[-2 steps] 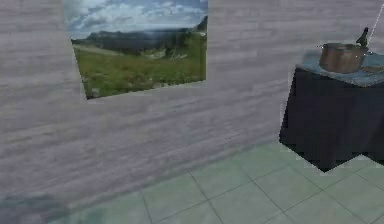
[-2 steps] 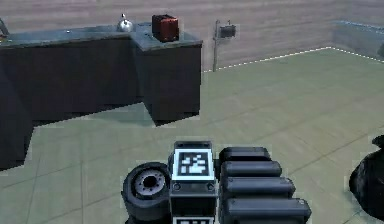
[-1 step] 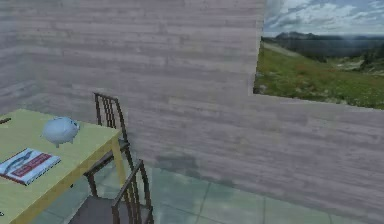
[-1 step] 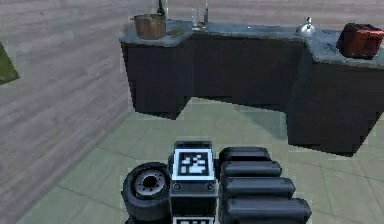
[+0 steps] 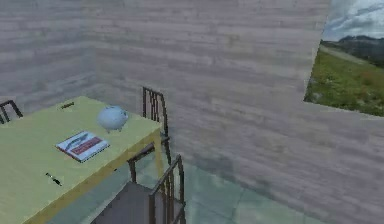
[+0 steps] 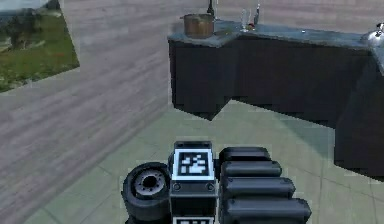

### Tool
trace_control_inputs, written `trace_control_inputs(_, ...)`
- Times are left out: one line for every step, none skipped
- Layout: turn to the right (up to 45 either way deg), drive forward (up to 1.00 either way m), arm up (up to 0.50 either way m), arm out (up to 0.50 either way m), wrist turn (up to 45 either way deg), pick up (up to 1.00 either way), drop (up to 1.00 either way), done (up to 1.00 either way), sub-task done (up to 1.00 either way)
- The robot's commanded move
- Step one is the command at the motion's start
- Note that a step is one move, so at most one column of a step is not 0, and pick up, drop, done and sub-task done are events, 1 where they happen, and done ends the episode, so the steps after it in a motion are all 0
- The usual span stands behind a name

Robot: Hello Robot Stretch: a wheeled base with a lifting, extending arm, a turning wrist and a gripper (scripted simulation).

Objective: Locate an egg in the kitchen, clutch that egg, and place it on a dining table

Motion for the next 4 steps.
trace_control_inputs(45.0, 0.00, 0.00, 0.00, 0.0, 0.00, 0.00, 0.00, 0.00)
trace_control_inputs(45.0, 0.00, 0.00, 0.00, 0.0, 0.00, 0.00, 0.00, 0.00)
trace_control_inputs(45.0, 0.00, 0.00, 0.00, 0.0, 0.00, 0.00, 0.00, 0.00)
trace_control_inputs(24.0, 0.00, 0.00, 0.00, 0.0, 0.00, 0.00, 0.00, 0.00)
